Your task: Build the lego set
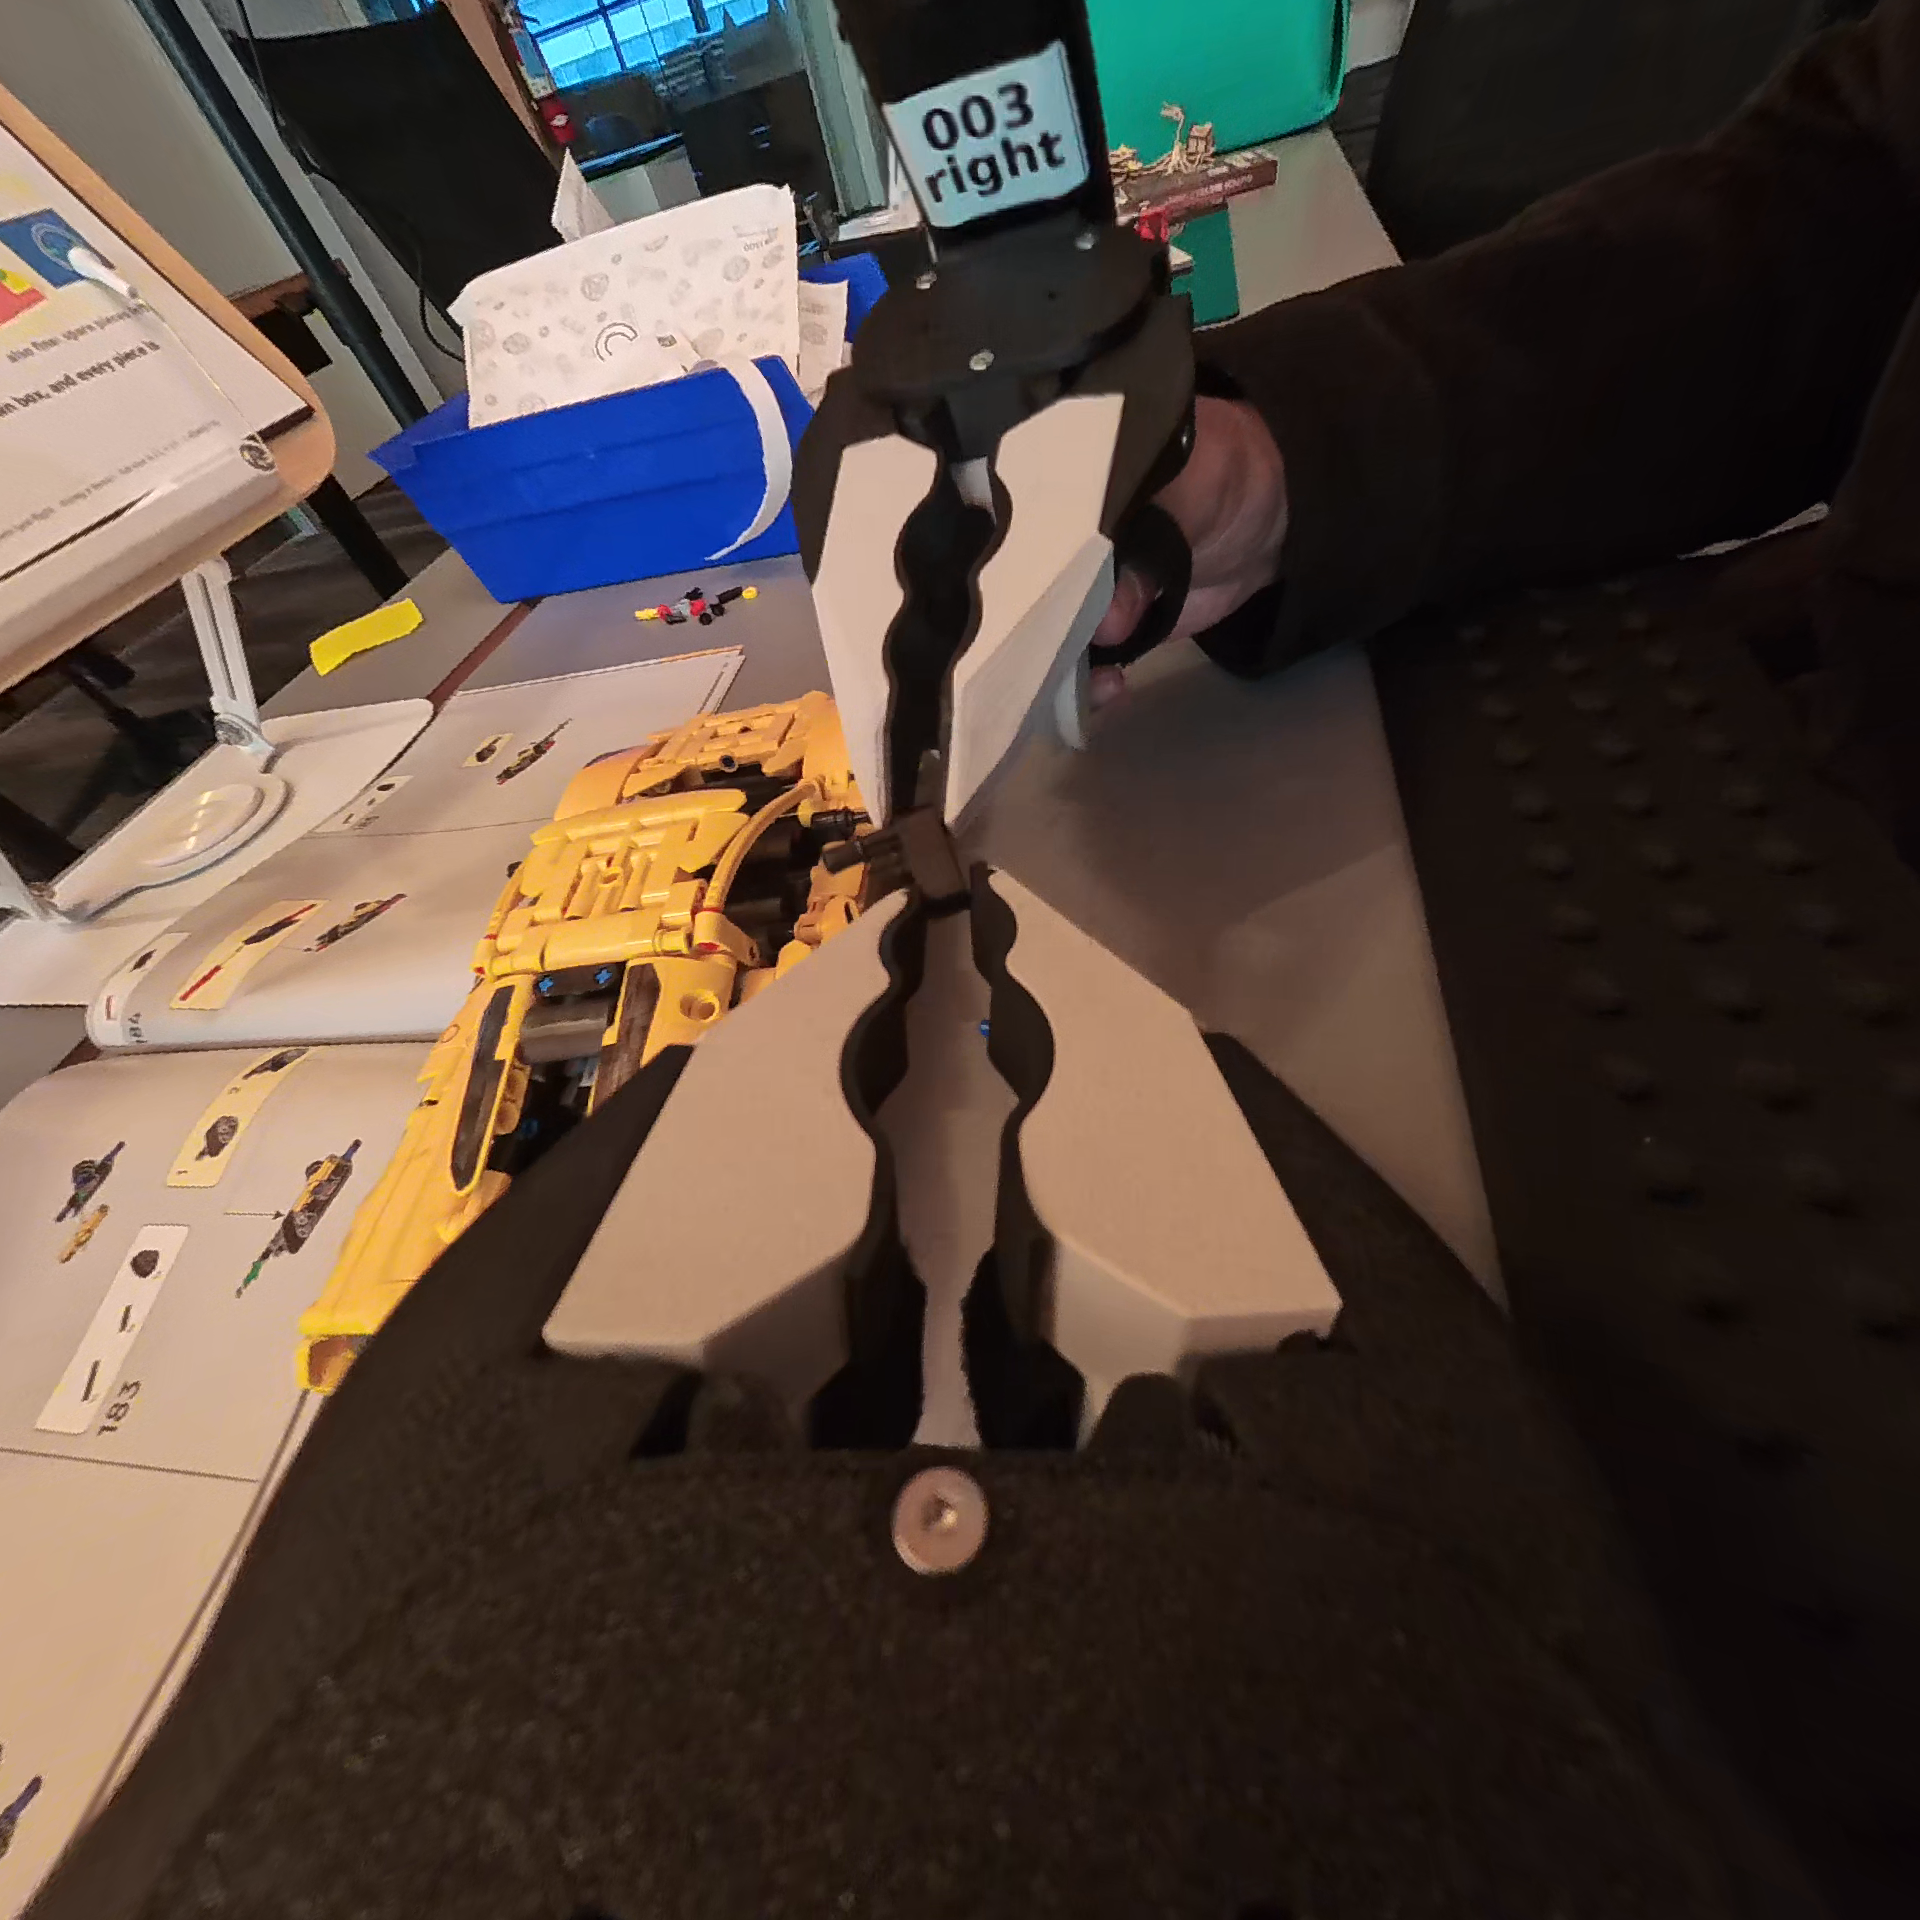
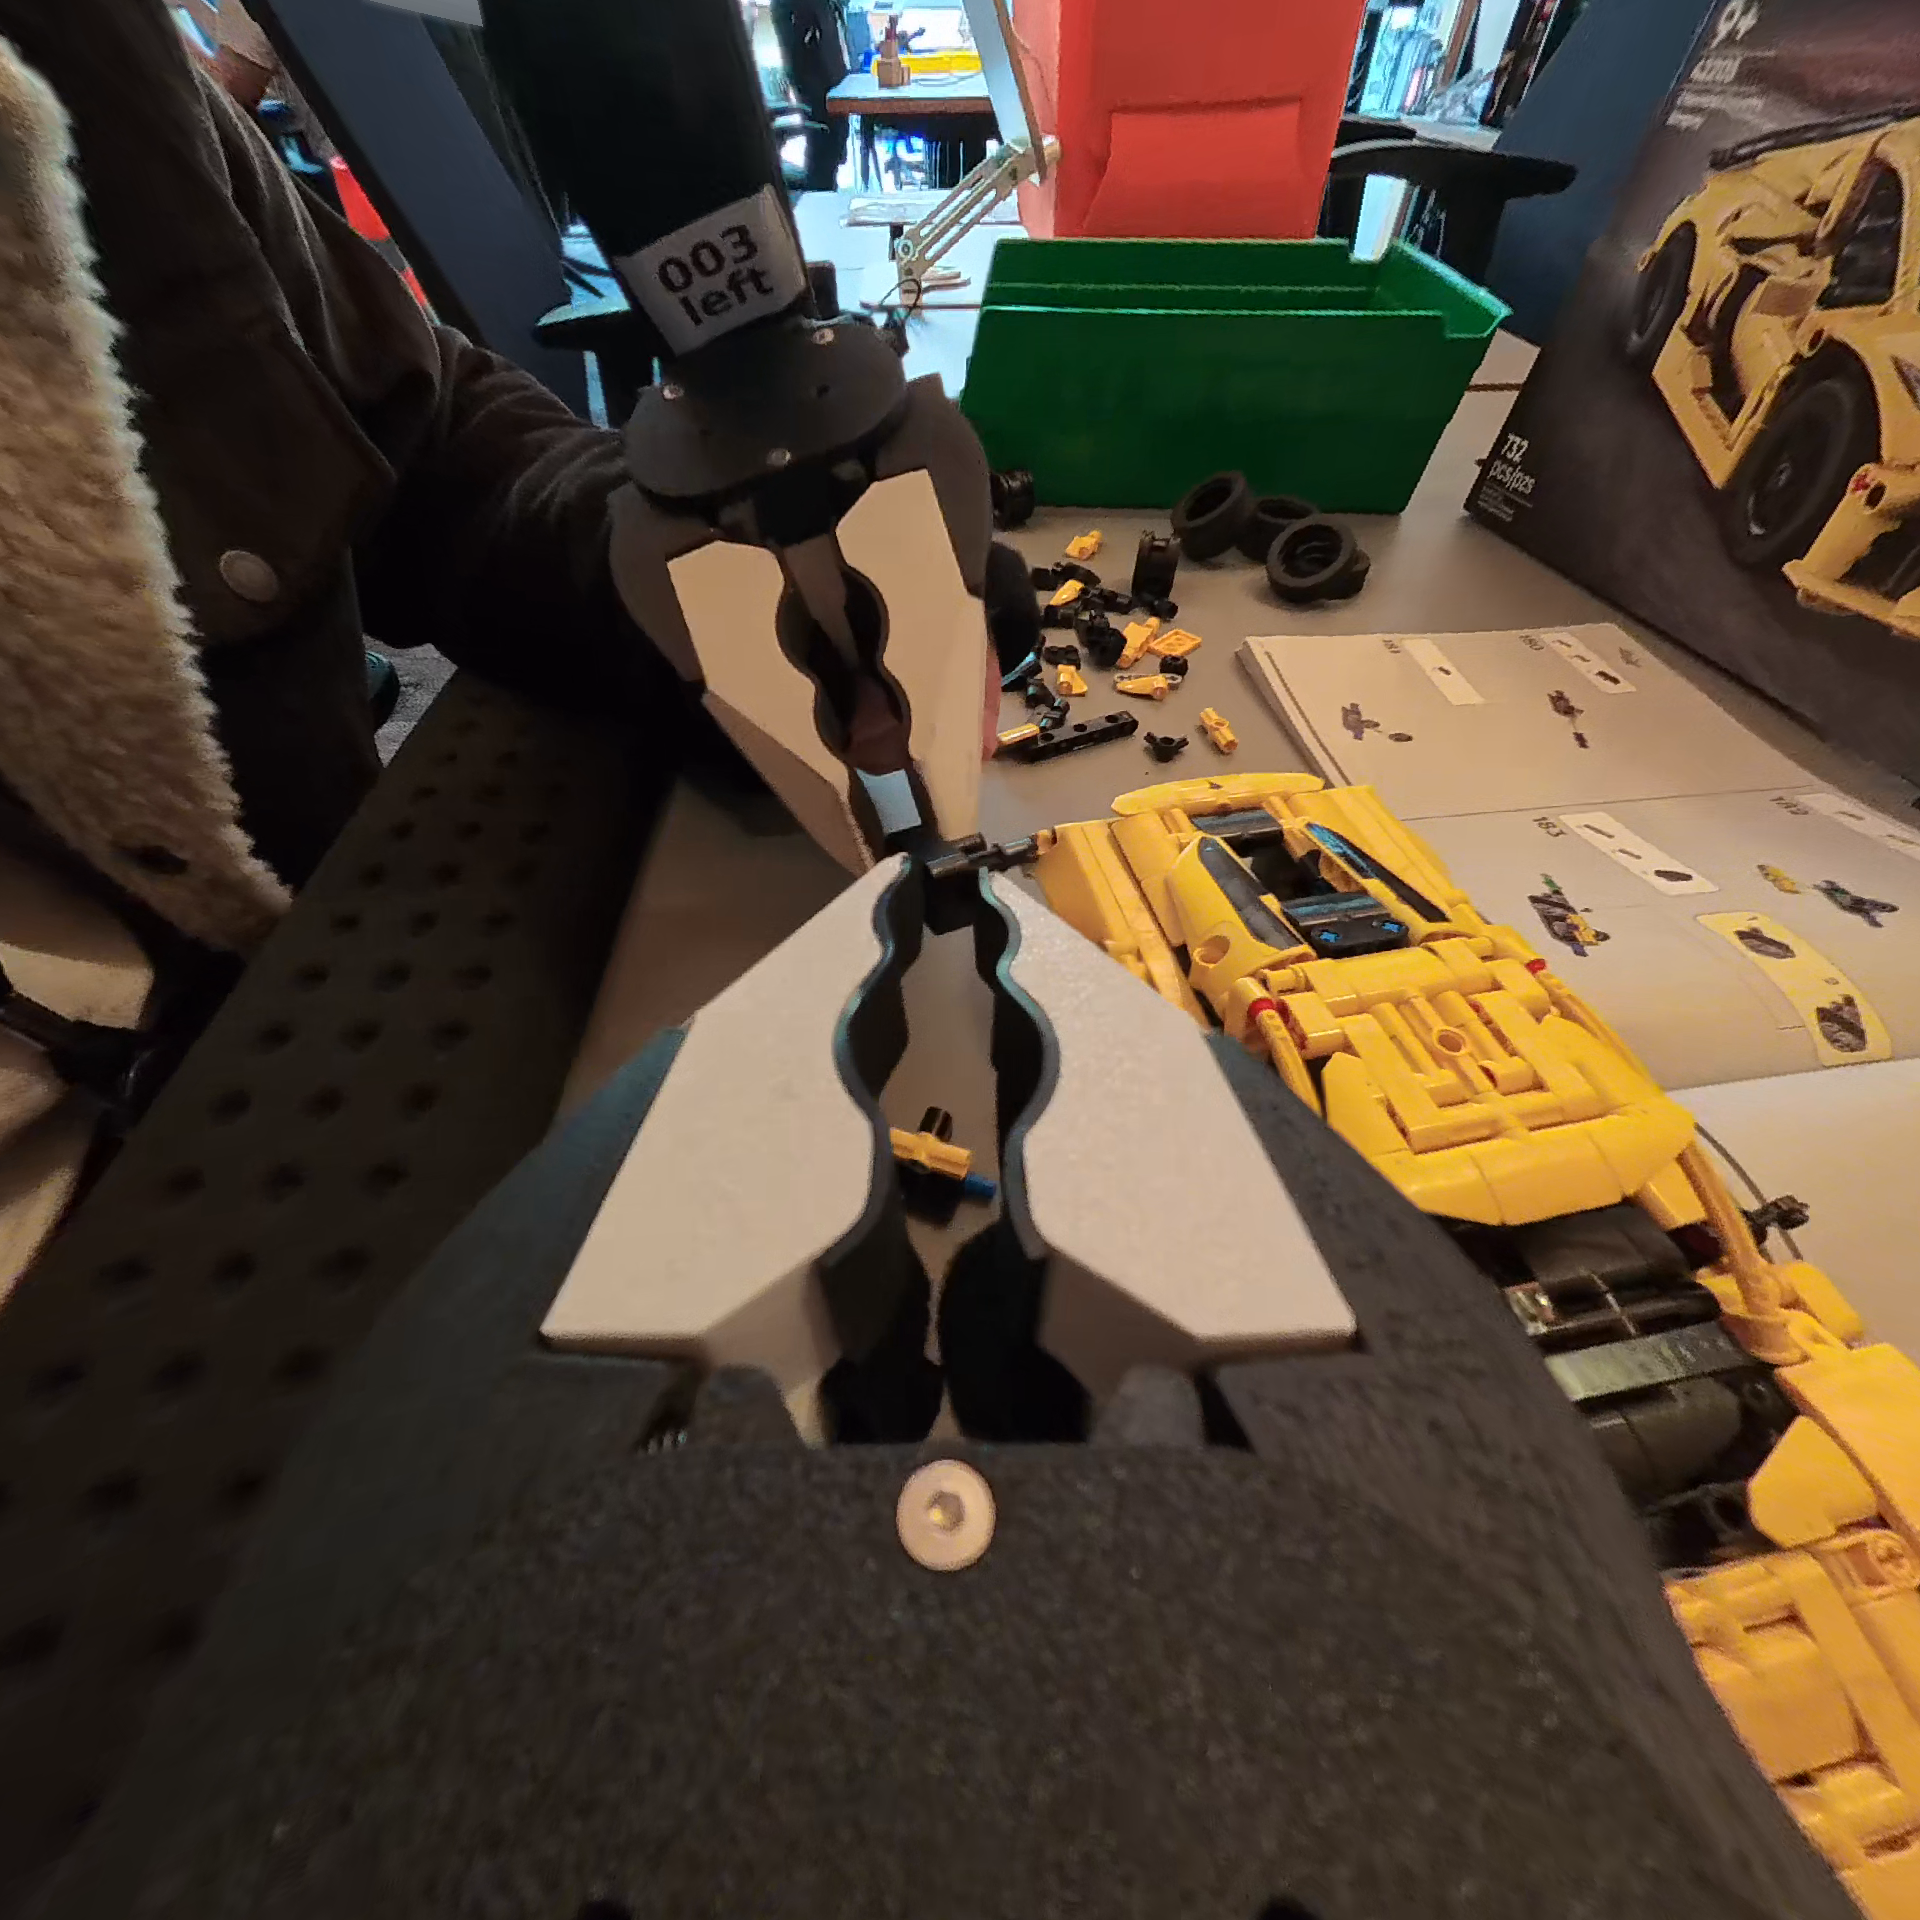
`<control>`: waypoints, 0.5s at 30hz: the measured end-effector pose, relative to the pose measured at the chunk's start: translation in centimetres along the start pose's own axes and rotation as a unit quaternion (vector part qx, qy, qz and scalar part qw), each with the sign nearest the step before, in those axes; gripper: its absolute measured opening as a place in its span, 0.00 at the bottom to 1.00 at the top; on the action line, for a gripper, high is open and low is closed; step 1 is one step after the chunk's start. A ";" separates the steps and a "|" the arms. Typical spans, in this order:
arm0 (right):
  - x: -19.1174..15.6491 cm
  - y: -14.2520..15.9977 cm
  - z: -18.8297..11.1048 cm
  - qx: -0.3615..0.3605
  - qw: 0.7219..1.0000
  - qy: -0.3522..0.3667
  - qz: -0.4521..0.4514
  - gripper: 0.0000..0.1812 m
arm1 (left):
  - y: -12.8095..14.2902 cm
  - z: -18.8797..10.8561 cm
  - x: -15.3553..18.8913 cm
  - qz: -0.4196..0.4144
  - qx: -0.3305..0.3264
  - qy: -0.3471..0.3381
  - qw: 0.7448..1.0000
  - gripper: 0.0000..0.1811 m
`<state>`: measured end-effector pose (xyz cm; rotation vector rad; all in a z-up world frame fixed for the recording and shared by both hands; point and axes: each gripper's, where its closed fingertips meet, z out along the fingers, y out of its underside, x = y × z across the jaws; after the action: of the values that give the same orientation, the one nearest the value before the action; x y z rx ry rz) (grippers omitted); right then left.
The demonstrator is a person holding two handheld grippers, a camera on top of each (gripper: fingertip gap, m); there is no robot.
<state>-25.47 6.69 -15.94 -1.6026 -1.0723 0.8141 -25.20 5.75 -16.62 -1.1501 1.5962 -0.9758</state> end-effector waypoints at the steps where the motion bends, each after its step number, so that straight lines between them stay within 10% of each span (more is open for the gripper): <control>1: 0.1 -0.1 0.0 0.003 1.000 0.000 0.004 0.04 | 0.0 0.0 -0.1 0.001 0.001 -0.002 1.000 0.04; 15: -0.2 -0.8 0.0 0.050 0.995 -0.043 0.077 0.04 | -0.9 -0.5 -0.3 -0.125 0.046 0.063 0.989 0.04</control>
<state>-25.76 6.55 -15.19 -1.5913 -0.9617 1.0328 -25.45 5.83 -15.56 -1.2659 1.5119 -1.2940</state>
